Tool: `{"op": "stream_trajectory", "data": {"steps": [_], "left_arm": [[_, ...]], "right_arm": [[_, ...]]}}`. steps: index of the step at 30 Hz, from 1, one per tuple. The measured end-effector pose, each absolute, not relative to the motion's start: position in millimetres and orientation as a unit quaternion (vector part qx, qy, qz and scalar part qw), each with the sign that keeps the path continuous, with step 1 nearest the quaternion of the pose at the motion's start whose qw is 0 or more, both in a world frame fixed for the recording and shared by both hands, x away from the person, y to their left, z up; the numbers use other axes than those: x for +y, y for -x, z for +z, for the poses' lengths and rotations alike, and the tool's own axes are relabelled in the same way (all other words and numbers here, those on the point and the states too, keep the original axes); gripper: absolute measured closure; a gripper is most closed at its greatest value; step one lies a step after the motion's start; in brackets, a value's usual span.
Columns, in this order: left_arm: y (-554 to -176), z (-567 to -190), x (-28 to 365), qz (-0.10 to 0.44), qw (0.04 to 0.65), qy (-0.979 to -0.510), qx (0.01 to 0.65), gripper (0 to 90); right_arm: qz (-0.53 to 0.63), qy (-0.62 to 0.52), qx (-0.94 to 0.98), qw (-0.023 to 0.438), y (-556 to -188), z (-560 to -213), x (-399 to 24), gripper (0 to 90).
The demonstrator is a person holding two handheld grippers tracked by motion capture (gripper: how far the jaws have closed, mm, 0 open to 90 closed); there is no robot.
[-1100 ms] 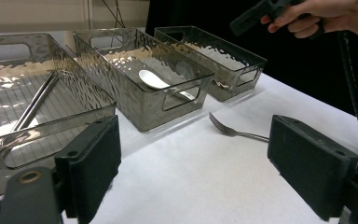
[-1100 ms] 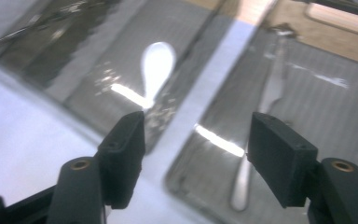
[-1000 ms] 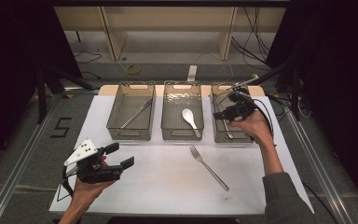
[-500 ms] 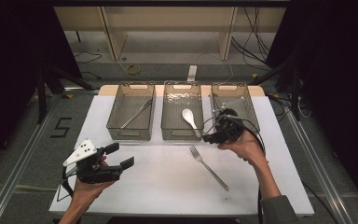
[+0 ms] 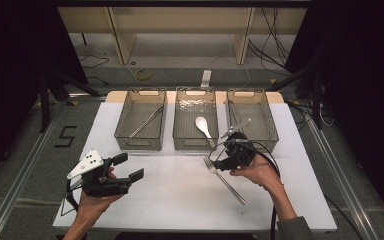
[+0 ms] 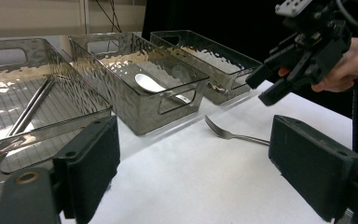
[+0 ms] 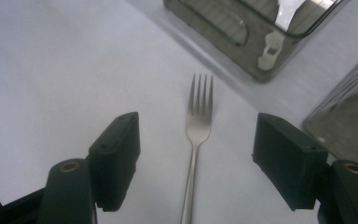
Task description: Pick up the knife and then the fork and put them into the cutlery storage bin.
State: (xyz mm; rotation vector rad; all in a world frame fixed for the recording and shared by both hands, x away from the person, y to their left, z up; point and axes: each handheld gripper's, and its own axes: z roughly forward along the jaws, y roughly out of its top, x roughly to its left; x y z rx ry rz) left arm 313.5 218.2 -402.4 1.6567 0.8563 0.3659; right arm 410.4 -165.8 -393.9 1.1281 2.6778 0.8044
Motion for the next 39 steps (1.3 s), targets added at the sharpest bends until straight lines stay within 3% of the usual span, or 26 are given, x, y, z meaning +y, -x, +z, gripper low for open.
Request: {"op": "stream_trajectory", "data": {"steps": [14,26,39], "left_arm": [[-313,-402,218,0.158,0.582,-0.71,0.364,16.1],[-313,-402,218,0.158,0.58,-0.712,0.363,16.1],[-313,-402,218,0.157,0.581,-0.711,0.364,16.1]], "right_arm": [[0.204,-0.366,0.907,0.043,-405,-419,-156,36.7],[0.159,-0.374,0.913,0.021,-409,-442,-158,55.8],[0.131,-0.372,0.919,0.023,-413,-457,-159,68.7]]}}
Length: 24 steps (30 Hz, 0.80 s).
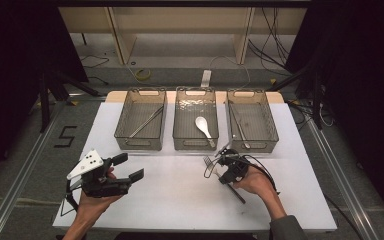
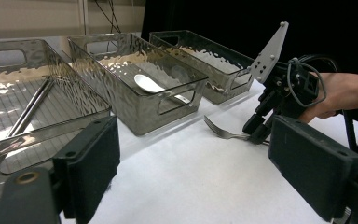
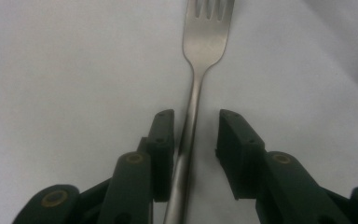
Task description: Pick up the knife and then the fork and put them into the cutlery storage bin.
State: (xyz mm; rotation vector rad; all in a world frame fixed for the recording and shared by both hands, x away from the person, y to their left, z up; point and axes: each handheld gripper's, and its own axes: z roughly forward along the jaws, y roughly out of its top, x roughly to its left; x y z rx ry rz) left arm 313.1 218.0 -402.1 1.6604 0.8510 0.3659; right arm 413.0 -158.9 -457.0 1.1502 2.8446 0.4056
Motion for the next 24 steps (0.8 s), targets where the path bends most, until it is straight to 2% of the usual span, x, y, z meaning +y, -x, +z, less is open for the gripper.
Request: {"op": "stream_trajectory", "data": {"steps": [24], "left_arm": [[-313.0,-402.1,217.8,0.158,0.58,-0.712,0.364,16.1]], "right_arm": [[0.12,-0.356,0.926,0.031,-411.6,-457.2,-155.8,83.2]]}}
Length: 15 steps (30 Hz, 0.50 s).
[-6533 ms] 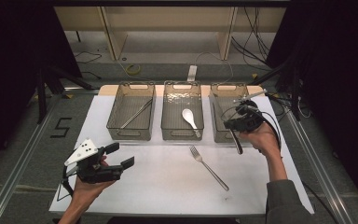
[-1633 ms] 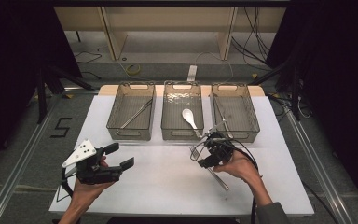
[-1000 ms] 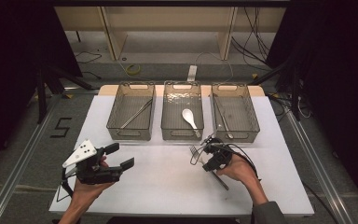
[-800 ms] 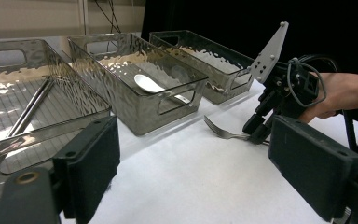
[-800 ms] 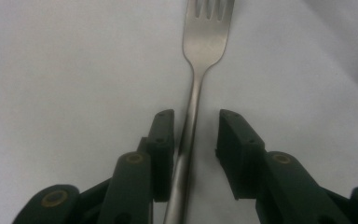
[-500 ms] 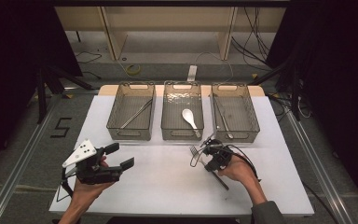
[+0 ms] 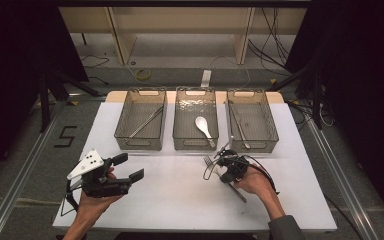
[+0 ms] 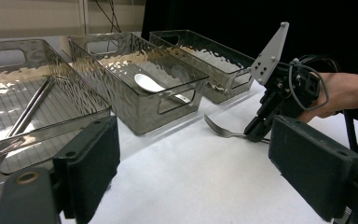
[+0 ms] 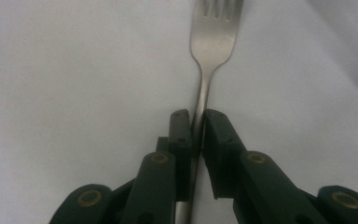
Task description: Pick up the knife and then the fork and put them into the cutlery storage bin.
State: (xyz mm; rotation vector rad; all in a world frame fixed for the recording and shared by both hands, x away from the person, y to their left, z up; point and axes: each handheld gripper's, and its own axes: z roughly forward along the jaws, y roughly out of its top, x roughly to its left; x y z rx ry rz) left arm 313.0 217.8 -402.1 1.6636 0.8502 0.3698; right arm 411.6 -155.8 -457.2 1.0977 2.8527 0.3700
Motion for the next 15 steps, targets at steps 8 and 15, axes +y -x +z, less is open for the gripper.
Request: {"op": "stream_trajectory", "data": {"steps": [8,15], "left_arm": [[-313.1,-402.1,218.0,0.159,0.579,-0.712,0.363,16.1],[-313.1,-402.0,217.9,0.158,0.58,-0.711,0.364,16.2]], "right_arm": [[0.113,-0.328,0.937,0.046,-409.3,-456.9,-152.3,85.4],[0.124,-0.321,0.937,0.057,-408.0,-451.1,-156.6,85.7]]}}
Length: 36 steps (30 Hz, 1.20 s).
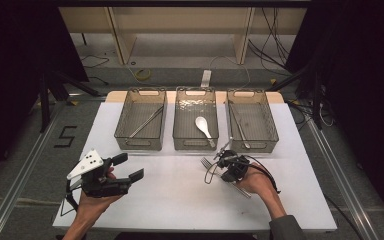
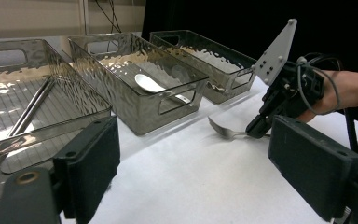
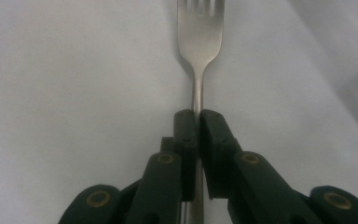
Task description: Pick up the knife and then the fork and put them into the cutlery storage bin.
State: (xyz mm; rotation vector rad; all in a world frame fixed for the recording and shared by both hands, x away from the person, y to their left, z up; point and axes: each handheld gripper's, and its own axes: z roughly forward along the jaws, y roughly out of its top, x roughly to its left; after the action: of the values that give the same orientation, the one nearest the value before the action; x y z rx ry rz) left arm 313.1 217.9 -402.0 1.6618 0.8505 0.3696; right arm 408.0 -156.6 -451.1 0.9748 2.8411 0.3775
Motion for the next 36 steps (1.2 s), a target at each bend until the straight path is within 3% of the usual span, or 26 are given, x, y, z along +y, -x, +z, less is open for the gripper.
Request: {"op": "stream_trajectory", "data": {"steps": [22,36], "left_arm": [[-313,-402,218,0.161,0.581,-0.709,0.366,16.2],[-313,-402,218,0.162,0.582,-0.708,0.366,16.2]], "right_arm": [[0.214,-0.357,0.904,0.095,-411,-402,-195,85.9],[0.241,-0.369,0.891,0.106,-418,-388,-203,85.9]]}}
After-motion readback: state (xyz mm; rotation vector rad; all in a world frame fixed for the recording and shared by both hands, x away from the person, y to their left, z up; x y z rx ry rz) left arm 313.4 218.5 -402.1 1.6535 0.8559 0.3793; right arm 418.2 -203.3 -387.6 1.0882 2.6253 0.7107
